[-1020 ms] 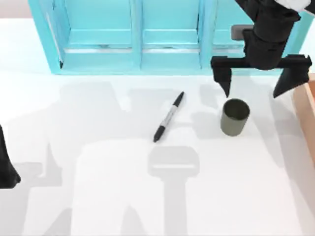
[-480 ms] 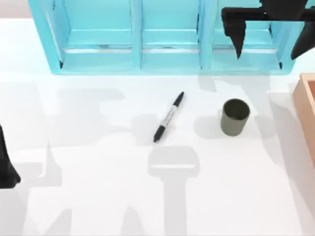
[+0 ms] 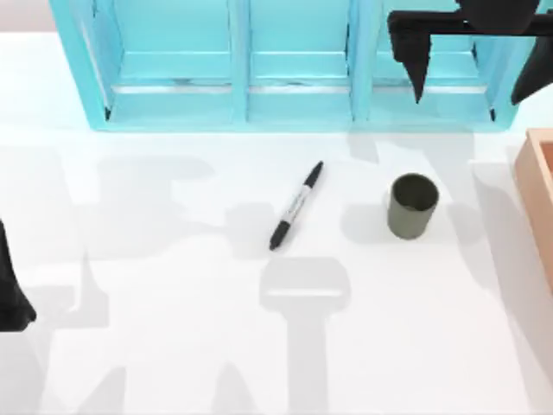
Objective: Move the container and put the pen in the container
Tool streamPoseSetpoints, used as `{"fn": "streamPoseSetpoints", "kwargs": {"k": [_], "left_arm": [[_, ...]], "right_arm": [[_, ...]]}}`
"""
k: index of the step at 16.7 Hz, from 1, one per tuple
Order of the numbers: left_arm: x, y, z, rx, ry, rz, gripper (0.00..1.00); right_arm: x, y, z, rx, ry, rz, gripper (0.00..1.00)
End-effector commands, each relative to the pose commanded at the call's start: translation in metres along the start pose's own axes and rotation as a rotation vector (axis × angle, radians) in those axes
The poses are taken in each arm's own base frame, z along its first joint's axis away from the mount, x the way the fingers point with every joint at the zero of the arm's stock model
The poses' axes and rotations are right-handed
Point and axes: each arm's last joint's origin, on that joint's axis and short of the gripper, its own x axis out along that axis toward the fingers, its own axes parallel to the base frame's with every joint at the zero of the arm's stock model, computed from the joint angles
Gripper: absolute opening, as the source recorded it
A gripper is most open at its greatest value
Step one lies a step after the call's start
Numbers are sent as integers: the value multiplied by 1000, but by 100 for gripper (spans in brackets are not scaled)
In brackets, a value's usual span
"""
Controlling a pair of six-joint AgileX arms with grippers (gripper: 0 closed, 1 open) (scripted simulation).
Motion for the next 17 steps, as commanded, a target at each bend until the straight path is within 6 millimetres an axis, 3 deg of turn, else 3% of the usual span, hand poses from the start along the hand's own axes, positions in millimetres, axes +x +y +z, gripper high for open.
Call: {"fn": "streamPoseSetpoints", "kwargs": {"k": [4,9,13,17], "left_arm": [[0,0,0,0,0,0,100],[0,0,0,0,0,0,100],[0,0,0,0,0,0,100],[0,0,0,0,0,0,100]], "right_arm": [[30,29,4,76,-5,29,100],[83,71,13,313,-46,120,100],[123,104,5,430,-40,176,100],[135,115,-2,445,-27,182,100]]}}
